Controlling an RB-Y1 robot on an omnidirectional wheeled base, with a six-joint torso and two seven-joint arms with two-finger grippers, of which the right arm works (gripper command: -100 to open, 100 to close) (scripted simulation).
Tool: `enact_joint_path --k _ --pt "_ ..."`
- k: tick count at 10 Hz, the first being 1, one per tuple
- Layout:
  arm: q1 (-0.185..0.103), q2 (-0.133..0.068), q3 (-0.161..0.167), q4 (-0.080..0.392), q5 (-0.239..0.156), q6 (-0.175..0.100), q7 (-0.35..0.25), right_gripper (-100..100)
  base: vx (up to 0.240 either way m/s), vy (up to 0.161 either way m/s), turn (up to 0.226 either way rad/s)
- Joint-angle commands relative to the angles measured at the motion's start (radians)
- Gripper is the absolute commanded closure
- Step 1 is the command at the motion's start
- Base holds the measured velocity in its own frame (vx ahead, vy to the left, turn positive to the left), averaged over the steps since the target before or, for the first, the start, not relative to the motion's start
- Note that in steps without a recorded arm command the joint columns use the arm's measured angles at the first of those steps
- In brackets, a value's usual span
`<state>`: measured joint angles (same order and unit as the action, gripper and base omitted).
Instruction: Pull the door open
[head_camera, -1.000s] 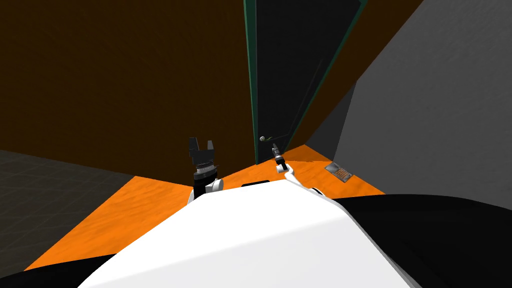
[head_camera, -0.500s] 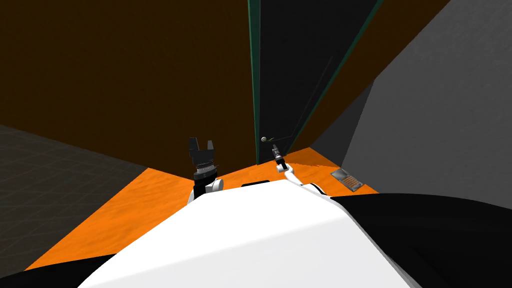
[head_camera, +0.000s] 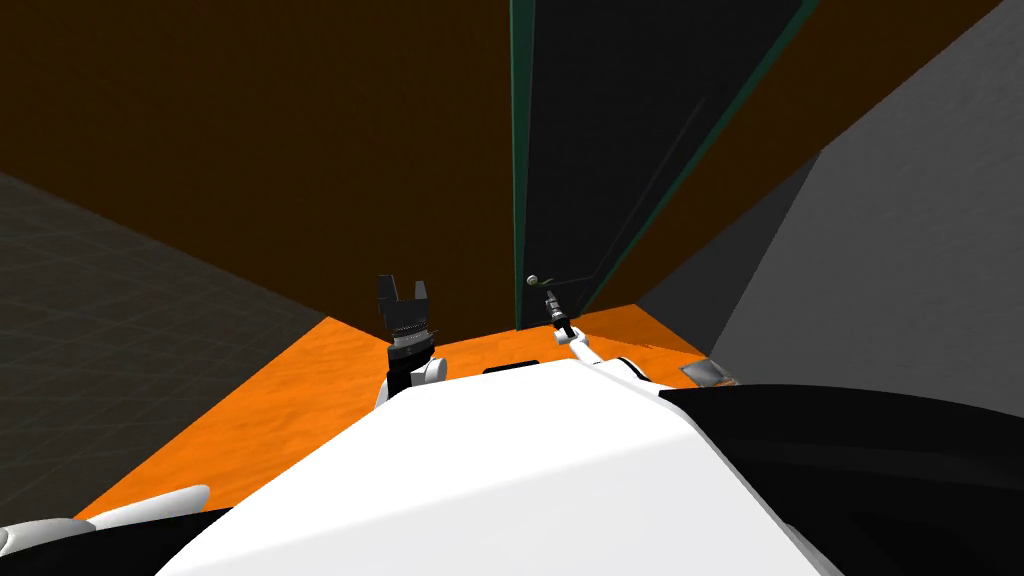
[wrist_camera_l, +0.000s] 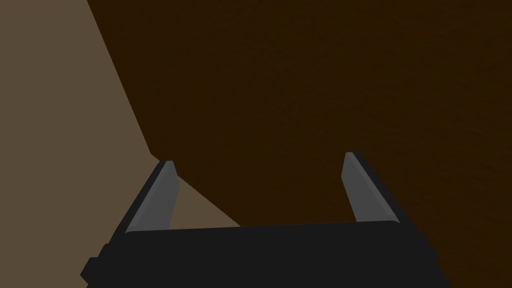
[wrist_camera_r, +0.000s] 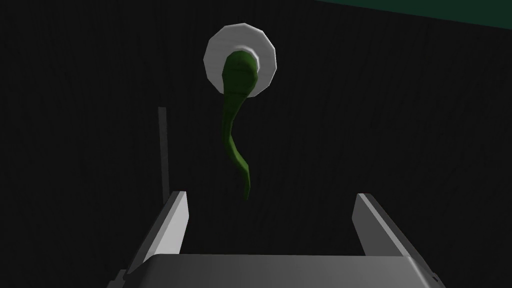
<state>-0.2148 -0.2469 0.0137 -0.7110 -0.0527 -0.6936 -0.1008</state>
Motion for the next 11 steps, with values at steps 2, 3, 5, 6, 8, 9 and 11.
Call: enact_joint_path --k 2,3,5,6,8,9,11 --pt "-0.029 -0.007 0.003 0.066 -0.006 -0.004 -0.010 -100 -0.001 -0.083 0.141" --pt "-0.033 -0.008 0.003 0.075 -0.007 -0.004 -0.012 -100 -0.011 -0.070 0.150" --pt "-0.018 -0.032 0.004 0.082 -0.026 -0.023 -0.022 -100 0.047 0.008 0.080" --pt "-0.013 -0.040 0.004 0.085 -0.033 -0.028 -0.026 -100 0.169 0.099 0.138" --pt "0.001 -0.067 0.006 0.095 -0.054 -0.044 -0.039 -100 0.149 0.066 0.083" --pt "0.011 -0.087 0.007 0.102 -0.070 -0.056 -0.049 -100 0.218 0.069 0.184" --pt "0.021 -0.107 0.007 0.109 -0.086 -0.068 -0.058 -100 0.186 0.050 0.133"
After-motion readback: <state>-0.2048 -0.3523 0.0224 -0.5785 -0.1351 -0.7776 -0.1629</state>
